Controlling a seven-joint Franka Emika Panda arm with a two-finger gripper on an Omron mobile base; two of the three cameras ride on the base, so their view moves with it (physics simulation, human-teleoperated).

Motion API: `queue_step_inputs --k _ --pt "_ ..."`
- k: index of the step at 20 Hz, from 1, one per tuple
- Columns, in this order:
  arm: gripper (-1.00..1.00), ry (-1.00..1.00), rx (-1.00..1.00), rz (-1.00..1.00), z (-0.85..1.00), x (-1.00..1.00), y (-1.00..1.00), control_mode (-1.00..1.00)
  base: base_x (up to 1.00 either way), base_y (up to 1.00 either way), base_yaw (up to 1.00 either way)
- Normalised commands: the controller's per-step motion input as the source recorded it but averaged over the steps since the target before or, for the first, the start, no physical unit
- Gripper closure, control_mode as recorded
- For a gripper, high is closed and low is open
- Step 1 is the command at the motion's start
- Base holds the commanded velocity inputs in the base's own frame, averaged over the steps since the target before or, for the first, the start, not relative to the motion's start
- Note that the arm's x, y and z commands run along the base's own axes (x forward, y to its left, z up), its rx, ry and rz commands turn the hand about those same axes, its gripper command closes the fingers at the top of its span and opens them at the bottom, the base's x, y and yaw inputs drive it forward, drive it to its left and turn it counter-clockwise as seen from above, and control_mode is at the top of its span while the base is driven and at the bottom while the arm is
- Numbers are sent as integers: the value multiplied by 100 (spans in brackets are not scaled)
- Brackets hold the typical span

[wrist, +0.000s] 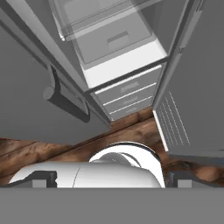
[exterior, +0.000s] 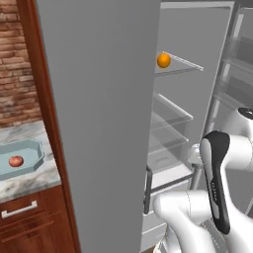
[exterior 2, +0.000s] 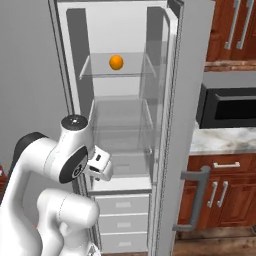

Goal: Pick the orange and peach from the fridge and place them inside the tupperware on the counter.

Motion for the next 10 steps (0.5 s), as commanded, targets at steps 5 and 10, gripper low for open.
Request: queue_step_inputs --k 5,10 --pt "-100 0 0 0 0 0 0 100 55 -22 0" --pt "-100 0 0 0 0 0 0 100 46 -26 0"
